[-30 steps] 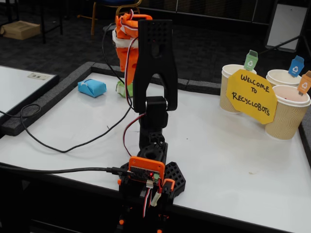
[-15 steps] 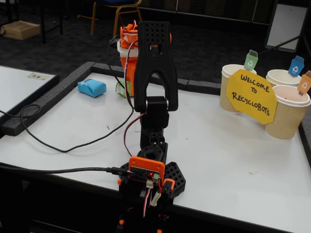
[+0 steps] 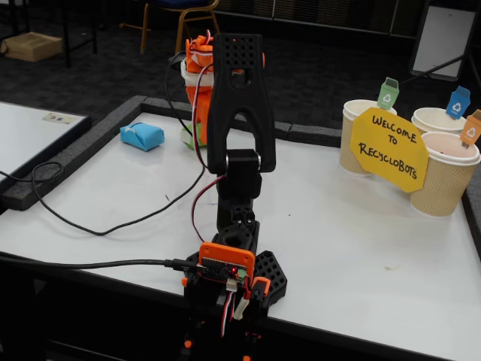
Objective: Sort rubbish by color.
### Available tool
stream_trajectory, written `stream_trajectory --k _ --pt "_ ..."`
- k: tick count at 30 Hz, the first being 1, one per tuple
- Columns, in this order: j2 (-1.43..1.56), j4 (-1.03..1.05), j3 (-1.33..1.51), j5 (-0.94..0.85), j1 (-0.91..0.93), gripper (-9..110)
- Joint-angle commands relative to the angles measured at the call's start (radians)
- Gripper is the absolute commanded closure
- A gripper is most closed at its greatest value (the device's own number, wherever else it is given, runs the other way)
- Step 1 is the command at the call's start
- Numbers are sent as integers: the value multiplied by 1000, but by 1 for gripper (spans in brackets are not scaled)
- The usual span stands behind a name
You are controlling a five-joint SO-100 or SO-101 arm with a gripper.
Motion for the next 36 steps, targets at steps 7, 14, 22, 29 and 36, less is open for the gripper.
stream_trajectory --k 7,14,22,29,36 --pt "48 84 -222 17 61 101" --pt "235 196 -252 8 81 101" --pt "531 259 -143 14 166 101" --pt "782 302 23 17 247 101" --pt "1005 350 143 18 288 101"
